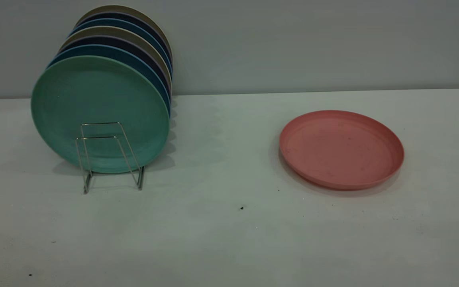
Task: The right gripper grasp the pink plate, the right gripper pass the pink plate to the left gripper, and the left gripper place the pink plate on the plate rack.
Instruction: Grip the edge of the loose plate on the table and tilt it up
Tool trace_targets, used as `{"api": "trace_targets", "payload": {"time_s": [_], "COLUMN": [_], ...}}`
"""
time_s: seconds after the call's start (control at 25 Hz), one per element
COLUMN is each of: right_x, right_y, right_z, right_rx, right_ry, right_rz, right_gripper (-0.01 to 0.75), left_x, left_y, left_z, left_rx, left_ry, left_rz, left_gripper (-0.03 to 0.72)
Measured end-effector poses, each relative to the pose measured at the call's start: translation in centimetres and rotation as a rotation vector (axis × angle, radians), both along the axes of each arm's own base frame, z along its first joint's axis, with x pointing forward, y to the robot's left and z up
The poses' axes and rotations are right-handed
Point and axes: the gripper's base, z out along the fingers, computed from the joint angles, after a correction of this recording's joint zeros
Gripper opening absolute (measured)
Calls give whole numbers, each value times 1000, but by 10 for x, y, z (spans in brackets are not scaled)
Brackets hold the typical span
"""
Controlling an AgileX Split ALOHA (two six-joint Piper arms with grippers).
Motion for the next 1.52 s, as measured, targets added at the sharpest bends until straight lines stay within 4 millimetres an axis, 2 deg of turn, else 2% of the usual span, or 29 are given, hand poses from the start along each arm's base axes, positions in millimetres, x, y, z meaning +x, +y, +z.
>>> {"api": "trace_targets", "payload": {"time_s": [1.12, 1.52], "right_x": [0, 0], "right_y": [0, 0], "right_z": [0, 0], "right_rx": [0, 2], "right_ry": [0, 0], "right_rz": [0, 0], "right_gripper": [388, 388], "left_x": [0, 0], "left_y": [0, -4], "left_z": [0, 1], "left_rx": [0, -62], "left_ry": [0, -4], "left_rz": [0, -13], "left_gripper": [392, 392]}}
